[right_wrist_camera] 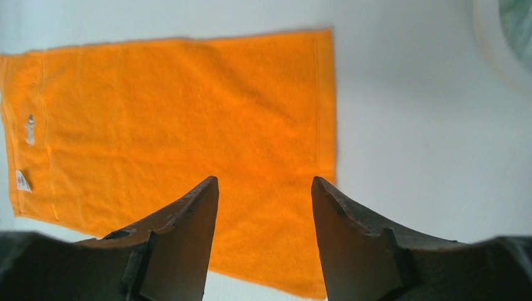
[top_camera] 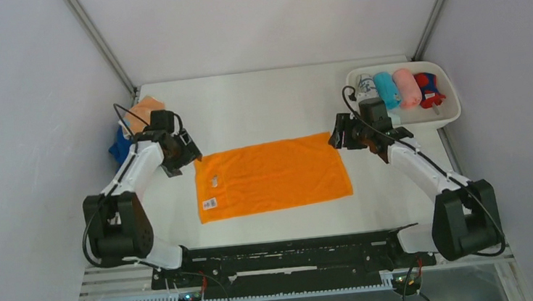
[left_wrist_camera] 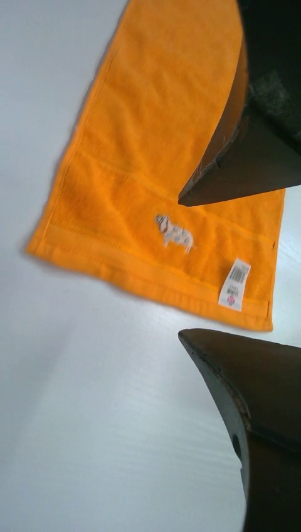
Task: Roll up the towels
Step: Move the towel to the center of the board, then fold the towel at the center of the board.
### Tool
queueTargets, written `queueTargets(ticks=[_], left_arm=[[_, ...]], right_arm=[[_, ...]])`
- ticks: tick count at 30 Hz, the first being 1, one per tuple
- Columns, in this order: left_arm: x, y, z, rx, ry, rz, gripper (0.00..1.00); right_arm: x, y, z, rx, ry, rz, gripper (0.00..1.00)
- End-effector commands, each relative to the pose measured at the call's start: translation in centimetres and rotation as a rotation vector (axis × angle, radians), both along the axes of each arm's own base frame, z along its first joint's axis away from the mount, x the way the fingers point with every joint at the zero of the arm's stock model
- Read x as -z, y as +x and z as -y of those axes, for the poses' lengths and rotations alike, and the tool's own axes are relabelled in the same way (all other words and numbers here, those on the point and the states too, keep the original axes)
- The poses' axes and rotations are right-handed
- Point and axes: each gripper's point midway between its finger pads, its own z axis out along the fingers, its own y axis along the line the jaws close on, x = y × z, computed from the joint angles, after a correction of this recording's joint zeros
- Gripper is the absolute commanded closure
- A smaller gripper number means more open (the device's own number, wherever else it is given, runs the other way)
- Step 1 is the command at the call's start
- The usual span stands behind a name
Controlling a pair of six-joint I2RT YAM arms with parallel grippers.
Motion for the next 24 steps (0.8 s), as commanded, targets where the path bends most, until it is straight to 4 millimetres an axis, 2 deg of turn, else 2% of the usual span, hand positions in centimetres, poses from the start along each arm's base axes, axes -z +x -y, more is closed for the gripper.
queueTargets(ticks=[1,4,6,9,13,20,24], left_arm=[[-0.7,2.0,-1.8,0.073,0.082,-0.048,0.26],[-0.3,3.7,-2.8,0.086,0.14,-0.094,0.35],[0.7,4.5,-3.0,0.095,0.151,-0.13,0.42],[2.2,5.5,-2.9,0.118,0.145,-0.166,0.5],[3.2,6.3,-2.4,0.138,0.122,-0.191,0.59],[5.6,5.8,-2.1,0.15,0.117,-0.264,0.59],[6.5,5.3,-2.3,0.153,0.172,-0.31,0.59]], right_arm=[[-2.8,3.9,-0.9,-0.116,0.067,0.08,0.44],[-2.0,5.3,-0.9,-0.125,0.052,0.07,0.47],[-1.5,6.0,-0.8,-0.123,0.043,0.07,0.48],[-0.6,6.8,-0.9,-0.124,0.031,0.046,0.51],[0.4,7.2,-1.2,-0.14,0.027,0.016,0.55],[1.7,7.4,-1.6,-0.15,-0.008,-0.011,0.56],[2.1,7.5,-1.8,-0.15,-0.025,-0.018,0.56]])
